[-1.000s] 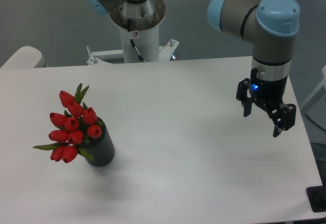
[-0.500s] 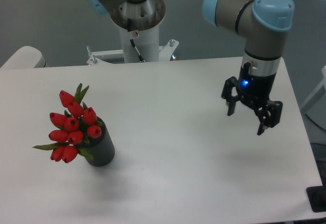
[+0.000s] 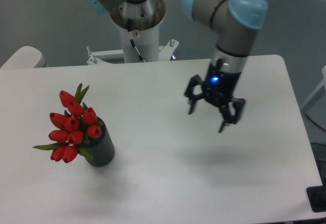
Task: Pick up the flowers from the vase
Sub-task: 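Move the open gripper across the table toward the red tulips in the vase, then lower the open gripper around the tulip stems above the vase rim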
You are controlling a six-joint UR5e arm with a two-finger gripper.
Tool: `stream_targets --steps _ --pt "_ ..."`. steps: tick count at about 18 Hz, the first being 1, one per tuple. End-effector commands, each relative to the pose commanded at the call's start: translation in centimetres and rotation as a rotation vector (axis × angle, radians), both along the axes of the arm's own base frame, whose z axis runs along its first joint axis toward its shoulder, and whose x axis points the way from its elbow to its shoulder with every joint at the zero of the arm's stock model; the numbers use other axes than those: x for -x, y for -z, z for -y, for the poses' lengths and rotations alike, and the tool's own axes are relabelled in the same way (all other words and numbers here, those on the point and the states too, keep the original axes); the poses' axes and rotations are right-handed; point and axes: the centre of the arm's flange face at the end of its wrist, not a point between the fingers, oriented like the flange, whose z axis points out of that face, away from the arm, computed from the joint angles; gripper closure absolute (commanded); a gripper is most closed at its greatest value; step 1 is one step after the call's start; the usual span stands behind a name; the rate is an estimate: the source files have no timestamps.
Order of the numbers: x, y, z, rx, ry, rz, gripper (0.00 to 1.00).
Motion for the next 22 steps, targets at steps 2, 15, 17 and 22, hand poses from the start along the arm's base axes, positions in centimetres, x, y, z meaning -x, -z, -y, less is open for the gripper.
stream_targets --steps 2,15,17,22 --pt "-1.5 0.3 -0.3 -0.094 -0.017 0.119 0.00" --pt "-12.5 1.9 -4.1 -0.261 0.175 0.154 0.00" --pt "-13.0 2.2 -4.4 -0.263 0.200 0.144 0.00" --pt "-13.5 3.3 -5.6 -0.267 0.268 0.112 0.00"
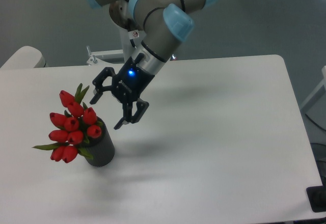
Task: Pick up the flowers from the vase
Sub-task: 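Lower the open gripper around the tulip stems above the vase rim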
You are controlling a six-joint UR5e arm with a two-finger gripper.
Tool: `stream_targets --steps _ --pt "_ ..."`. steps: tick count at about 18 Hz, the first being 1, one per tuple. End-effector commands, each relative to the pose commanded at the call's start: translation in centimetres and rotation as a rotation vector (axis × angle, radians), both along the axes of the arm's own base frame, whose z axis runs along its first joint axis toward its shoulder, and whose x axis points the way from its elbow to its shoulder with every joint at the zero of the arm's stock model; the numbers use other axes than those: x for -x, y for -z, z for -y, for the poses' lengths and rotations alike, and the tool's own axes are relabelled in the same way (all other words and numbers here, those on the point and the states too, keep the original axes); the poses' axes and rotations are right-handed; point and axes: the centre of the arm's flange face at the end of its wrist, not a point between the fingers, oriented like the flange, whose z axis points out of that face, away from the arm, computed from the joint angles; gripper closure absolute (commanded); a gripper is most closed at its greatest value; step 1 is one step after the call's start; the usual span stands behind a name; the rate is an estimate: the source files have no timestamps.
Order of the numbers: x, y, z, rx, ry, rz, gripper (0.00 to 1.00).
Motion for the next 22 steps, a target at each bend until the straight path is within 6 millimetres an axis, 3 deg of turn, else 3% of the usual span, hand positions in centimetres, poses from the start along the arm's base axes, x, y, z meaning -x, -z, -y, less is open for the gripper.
stream_targets --steps 4,13,18,22 --pt "-1.2 0.6 -0.7 -0.006 0.045 -0.020 0.00" --pt "-1.8 1.9 -1.3 0.032 0.024 0.041 0.00" --pt "-1.8 1.8 -1.4 0.044 0.003 0.066 0.00" --pt "-3.0 1.8 -2.0 0.047 0.025 0.066 0.00"
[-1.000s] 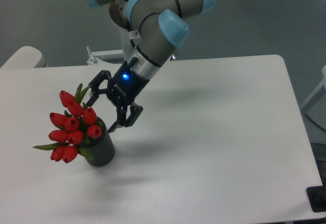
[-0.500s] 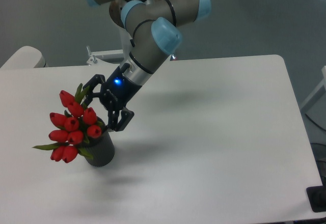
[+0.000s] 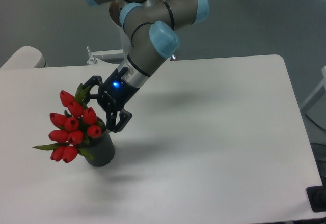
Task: Pick up the flowers from the vase
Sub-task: 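Lower the open gripper around the tulip stems above the vase rim, then close the gripper on the tulip stems just above the vase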
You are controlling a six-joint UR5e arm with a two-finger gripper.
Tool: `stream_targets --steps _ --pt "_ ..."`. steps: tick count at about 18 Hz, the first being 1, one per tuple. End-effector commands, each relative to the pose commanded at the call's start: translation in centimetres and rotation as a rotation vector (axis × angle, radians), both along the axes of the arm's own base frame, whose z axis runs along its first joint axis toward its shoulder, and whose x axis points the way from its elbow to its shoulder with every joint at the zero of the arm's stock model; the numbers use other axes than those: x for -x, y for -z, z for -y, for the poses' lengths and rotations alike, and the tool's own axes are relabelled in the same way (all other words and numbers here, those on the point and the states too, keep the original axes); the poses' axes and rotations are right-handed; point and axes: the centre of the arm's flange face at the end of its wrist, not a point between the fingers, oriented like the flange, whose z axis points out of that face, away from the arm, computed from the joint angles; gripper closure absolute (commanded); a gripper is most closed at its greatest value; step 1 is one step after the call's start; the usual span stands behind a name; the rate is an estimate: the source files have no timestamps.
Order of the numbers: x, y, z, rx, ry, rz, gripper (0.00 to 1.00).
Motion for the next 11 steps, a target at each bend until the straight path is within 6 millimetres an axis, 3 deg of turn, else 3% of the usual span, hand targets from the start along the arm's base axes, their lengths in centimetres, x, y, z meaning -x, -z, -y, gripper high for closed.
stream_targets --steps 7,11 --pt "-1.1 0.3 -1.2 0.012 0.017 0.016 0.00" --pt "-0.5 0.1 -1.9 0.021 -0.003 0.036 0.00"
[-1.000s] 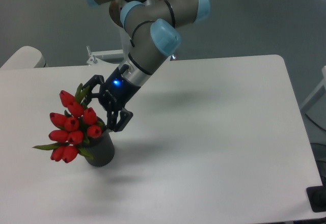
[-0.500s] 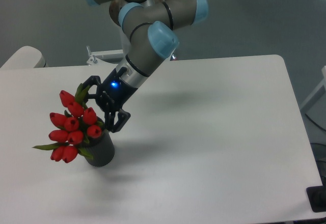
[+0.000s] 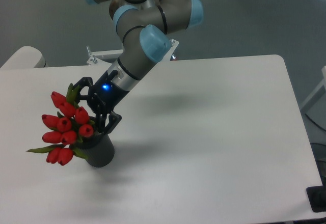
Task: Pick up the flowers from the vase
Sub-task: 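Close the gripper on the tulip stems just above the vase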
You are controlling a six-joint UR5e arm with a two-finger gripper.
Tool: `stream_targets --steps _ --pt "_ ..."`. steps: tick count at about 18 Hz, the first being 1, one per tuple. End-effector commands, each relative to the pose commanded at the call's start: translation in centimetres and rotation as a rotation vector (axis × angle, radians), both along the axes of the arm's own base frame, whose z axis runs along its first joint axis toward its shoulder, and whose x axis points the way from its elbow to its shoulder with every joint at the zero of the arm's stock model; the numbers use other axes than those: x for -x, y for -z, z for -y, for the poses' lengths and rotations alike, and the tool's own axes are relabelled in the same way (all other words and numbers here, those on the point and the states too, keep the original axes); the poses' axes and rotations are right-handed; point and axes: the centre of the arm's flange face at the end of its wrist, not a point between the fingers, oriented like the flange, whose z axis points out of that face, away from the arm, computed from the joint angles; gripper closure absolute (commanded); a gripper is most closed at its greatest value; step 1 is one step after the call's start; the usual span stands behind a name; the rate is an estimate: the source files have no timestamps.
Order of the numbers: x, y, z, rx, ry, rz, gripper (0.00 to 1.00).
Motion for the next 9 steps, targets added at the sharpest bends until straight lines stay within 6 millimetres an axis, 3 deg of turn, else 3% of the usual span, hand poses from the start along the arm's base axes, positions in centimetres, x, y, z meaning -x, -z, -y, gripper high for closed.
stream_targets --steps 9 --pt "0.74 0.25 0.14 0.007 -0.013 -0.003 0.00"
